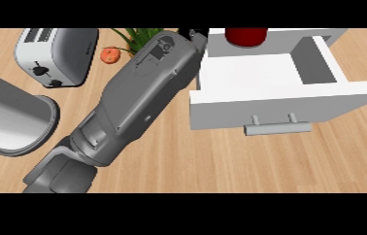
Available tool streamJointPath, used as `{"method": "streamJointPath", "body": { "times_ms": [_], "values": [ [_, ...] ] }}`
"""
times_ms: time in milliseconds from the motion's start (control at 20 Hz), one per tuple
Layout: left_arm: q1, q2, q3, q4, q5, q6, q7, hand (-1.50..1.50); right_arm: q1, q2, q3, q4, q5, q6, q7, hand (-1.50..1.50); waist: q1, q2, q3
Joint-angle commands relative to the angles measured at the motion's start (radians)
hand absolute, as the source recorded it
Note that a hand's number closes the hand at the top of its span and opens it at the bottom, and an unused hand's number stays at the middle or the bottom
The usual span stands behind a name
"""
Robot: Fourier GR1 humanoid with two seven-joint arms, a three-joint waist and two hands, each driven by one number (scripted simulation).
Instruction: Pick up the can, place it into the drawer and close the drawer
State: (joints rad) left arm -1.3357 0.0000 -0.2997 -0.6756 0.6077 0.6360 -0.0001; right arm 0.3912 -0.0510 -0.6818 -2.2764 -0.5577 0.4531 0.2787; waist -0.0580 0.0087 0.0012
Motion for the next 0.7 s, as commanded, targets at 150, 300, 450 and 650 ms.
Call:
{"method": "streamJointPath", "body": {
  "times_ms": [150,300,450,650],
  "values": [
    [-0.083,0.000,-0.094,0.110,0.117,0.041,-0.041,1.50,-0.051,0.020,0.040,-0.006,0.027,-0.030,0.023,-1.50,-0.017,0.008,0.001],
    [-0.097,0.000,-0.110,0.134,0.135,0.038,-0.045,1.50,0.002,0.049,0.049,-0.072,0.015,-0.035,0.027,-1.50,-0.013,0.003,0.000],
    [-0.062,0.000,-0.166,0.170,0.193,0.049,-0.077,1.50,-0.053,-0.020,0.025,-0.035,-0.014,-0.041,0.067,-1.50,-0.038,0.011,0.001],
    [-0.063,0.000,-0.238,0.163,0.221,0.069,-0.070,1.50,-0.074,-0.009,0.036,0.000,0.030,-0.041,0.054,-1.50,-0.019,0.008,0.001]
  ]
}}
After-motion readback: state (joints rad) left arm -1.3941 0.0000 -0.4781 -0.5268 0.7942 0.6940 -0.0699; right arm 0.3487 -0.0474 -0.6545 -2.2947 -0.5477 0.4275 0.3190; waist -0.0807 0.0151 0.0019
